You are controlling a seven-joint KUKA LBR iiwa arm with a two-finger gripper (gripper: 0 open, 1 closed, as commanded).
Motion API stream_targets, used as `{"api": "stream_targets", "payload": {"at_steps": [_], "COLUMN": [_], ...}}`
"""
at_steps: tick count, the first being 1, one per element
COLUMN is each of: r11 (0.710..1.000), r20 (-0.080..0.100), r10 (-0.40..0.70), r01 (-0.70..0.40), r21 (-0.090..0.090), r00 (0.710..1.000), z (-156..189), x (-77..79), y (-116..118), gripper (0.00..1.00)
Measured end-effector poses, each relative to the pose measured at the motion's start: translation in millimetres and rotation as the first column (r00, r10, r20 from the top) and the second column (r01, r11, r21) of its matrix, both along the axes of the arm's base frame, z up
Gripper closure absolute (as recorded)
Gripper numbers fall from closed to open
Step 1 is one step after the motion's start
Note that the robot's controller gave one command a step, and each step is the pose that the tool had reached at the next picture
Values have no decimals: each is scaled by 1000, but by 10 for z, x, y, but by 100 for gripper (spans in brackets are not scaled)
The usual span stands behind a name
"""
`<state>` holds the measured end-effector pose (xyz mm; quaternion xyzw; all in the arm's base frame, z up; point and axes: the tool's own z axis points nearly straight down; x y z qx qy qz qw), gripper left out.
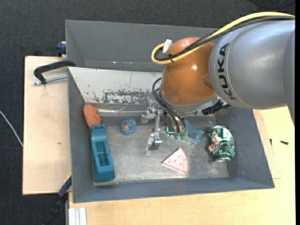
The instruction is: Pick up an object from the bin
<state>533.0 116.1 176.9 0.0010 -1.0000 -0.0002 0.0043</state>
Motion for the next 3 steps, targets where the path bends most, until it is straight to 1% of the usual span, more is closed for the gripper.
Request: {"api": "stream_targets", "payload": {"at_steps": [1,2,3], "r11": [1000,983,938], "r20": [9,13,14], "r10": [-1,184,347], "r01": [1,-184,-347], "r21": [1,1,0], "r00": [1000,983,938], "z": [46,-39,2], "x": [19,111,247], "y": [-5,-61,-50], "gripper": [0,0,0]}}
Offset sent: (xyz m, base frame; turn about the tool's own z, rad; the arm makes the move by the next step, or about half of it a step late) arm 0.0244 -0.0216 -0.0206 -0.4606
